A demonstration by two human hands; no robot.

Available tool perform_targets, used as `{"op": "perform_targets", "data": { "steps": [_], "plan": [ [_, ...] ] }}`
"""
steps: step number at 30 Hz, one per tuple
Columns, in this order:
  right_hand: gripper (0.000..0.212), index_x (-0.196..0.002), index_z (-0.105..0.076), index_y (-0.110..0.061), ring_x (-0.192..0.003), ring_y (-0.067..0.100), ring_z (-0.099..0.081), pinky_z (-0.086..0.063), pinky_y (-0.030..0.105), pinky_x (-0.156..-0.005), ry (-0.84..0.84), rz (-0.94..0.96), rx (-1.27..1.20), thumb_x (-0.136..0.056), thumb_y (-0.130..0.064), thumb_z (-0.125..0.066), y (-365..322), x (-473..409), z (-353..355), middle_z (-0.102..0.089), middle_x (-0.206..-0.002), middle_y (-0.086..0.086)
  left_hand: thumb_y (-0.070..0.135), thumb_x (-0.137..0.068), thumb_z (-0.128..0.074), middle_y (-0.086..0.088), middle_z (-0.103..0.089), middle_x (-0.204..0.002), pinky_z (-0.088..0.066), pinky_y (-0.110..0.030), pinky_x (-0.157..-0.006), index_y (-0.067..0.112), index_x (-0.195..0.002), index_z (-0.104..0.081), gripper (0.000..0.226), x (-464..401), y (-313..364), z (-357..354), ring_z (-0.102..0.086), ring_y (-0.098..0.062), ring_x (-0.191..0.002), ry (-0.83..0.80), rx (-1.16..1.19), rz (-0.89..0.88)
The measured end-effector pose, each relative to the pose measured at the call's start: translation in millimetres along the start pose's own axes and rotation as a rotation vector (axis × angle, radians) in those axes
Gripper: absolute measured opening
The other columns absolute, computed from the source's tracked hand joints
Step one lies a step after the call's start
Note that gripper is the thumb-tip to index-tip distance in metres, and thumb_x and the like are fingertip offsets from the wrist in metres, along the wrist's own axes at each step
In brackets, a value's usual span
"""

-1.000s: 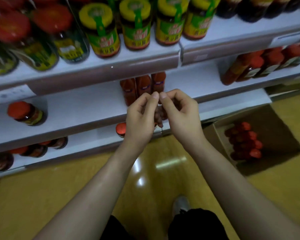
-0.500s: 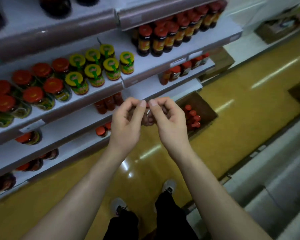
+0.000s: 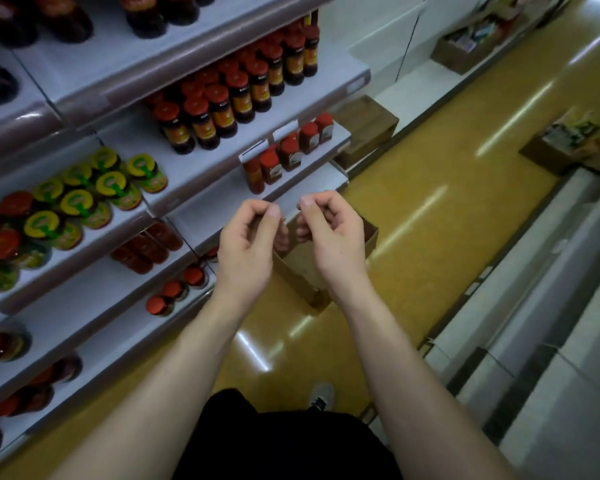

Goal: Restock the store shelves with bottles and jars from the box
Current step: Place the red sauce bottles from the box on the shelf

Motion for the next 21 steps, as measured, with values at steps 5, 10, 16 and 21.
{"op": "perform_targets", "data": {
  "steps": [5,10,16,21],
  "plan": [
    [0.009,-0.099,-0.069,-0.013,-0.076,0.013,-0.064,-0.057,0.033,-0.076,-0.014,-0.049,0.000,-0.104,-0.019,-0.065,8.1,-37.8,32.3,-0.067,-0.081,0.001,0.017,-0.106,-0.054,-0.003,-0.063,-0.079,-0.057,-0.045,-0.078,0.010,-0.098,-0.065,0.016,-33.0,-9.0,-34.9,-0.063,-0.020,-0.077,-0.002,-0.020,0.043],
    [0.015,-0.106,-0.068,-0.004,-0.078,0.014,-0.064,-0.057,0.030,-0.076,-0.035,-0.091,0.051,-0.103,-0.018,-0.065,22.2,-98.6,51.4,-0.069,-0.085,0.004,0.021,-0.106,-0.055,0.006,-0.060,-0.075,-0.052,-0.030,-0.074,0.017,-0.096,-0.066,0.016,-86.6,-38.6,-65.5,-0.060,-0.014,-0.075,-0.007,-0.021,0.133],
    [0.008,-0.102,-0.068,-0.007,-0.078,0.015,-0.064,-0.055,0.025,-0.073,-0.060,-0.080,0.164,-0.103,-0.015,-0.066,14.1,-207.4,61.2,-0.069,-0.086,0.014,0.026,-0.106,-0.056,0.007,-0.063,-0.078,-0.050,-0.022,-0.072,0.021,-0.098,-0.065,0.014,-189.1,-65.3,-100.5,-0.063,-0.011,-0.078,-0.060,0.029,0.156],
    [0.005,-0.099,-0.068,-0.008,-0.073,0.012,-0.063,-0.052,0.026,-0.070,-0.093,-0.061,0.187,-0.103,-0.009,-0.065,0.9,-295.7,61.7,-0.068,-0.081,-0.001,0.029,-0.106,-0.055,0.011,-0.067,-0.086,-0.053,-0.020,-0.076,0.020,-0.107,-0.066,0.014,-277.9,-59.7,-121.9,-0.067,-0.009,-0.087,-0.090,0.038,0.131]
  ]
}}
Point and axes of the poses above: each hand's wrist, its own x-axis away from the middle knuckle, its own z-axis out of the back of the hand, y = z × x, the point moved 3 cm from there along -x, towards the middle knuckle
